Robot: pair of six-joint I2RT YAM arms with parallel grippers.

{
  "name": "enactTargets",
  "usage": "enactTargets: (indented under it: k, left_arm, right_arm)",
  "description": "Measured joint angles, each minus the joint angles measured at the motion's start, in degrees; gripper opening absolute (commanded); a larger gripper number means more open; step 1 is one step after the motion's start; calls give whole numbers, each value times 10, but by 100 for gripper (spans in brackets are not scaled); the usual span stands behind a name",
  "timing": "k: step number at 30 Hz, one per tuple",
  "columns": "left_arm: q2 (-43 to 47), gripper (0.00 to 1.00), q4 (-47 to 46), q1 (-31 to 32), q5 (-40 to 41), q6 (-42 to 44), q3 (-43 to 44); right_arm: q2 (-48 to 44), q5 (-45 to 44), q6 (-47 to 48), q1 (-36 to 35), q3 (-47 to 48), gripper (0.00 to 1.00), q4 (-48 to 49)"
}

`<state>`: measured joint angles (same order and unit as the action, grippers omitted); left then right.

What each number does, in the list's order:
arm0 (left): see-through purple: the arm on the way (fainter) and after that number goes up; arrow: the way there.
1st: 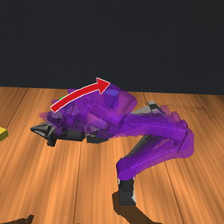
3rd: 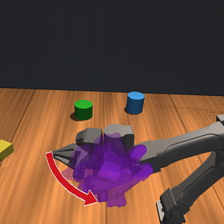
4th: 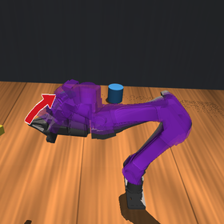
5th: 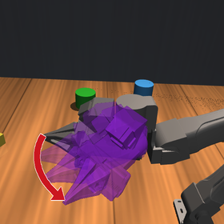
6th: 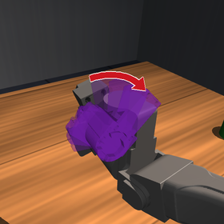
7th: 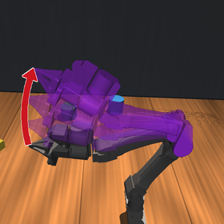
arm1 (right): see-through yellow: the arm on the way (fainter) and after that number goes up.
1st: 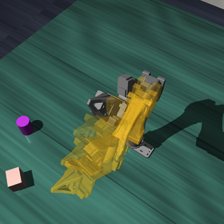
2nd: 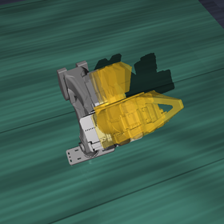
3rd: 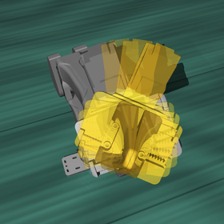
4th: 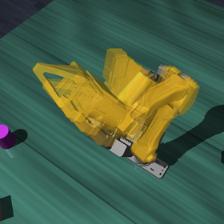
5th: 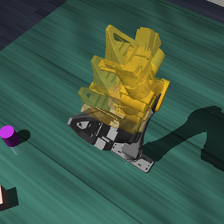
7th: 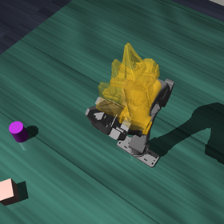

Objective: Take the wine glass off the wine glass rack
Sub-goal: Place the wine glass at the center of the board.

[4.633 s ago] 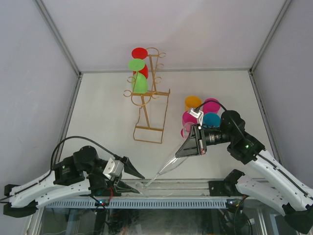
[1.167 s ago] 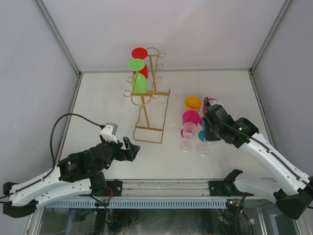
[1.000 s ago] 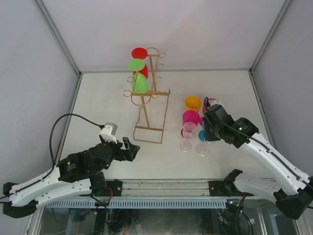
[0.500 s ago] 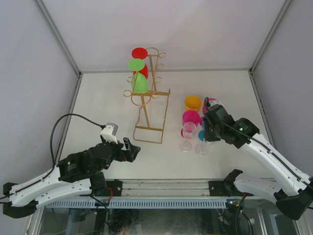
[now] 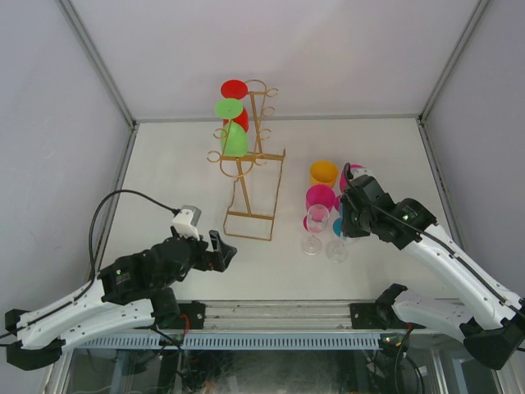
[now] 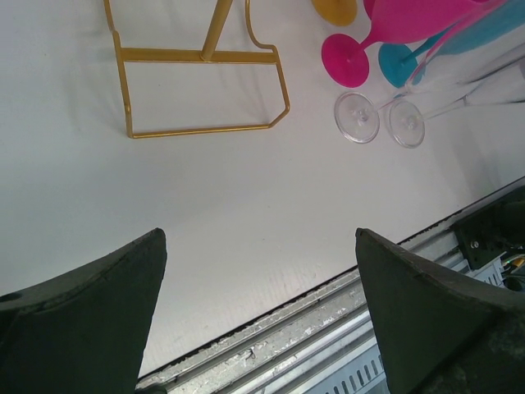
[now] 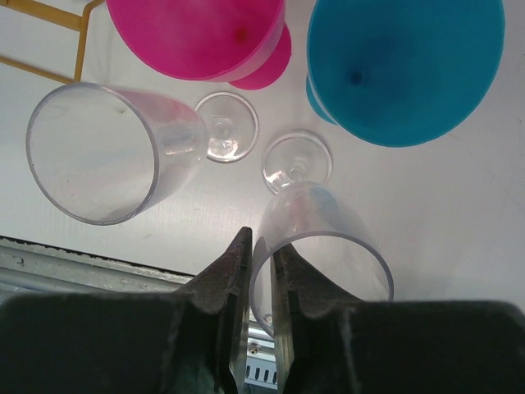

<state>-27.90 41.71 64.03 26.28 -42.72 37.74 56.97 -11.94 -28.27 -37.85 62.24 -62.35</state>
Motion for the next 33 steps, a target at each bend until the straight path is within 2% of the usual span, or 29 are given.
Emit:
enactTargets:
  k: [8,19,33]
  left_arm:
    - [0,100,0,-10,-11,4,0]
    - [-18,100,4,-42,-43,24,17]
    - [25,100,23,-146,-103,68,35]
  right_arm:
    - [4,0,0,0,0,21,0]
    - [4,-7,0,0,0,21,0]
    - [4,-8,3,0,1,27,10]
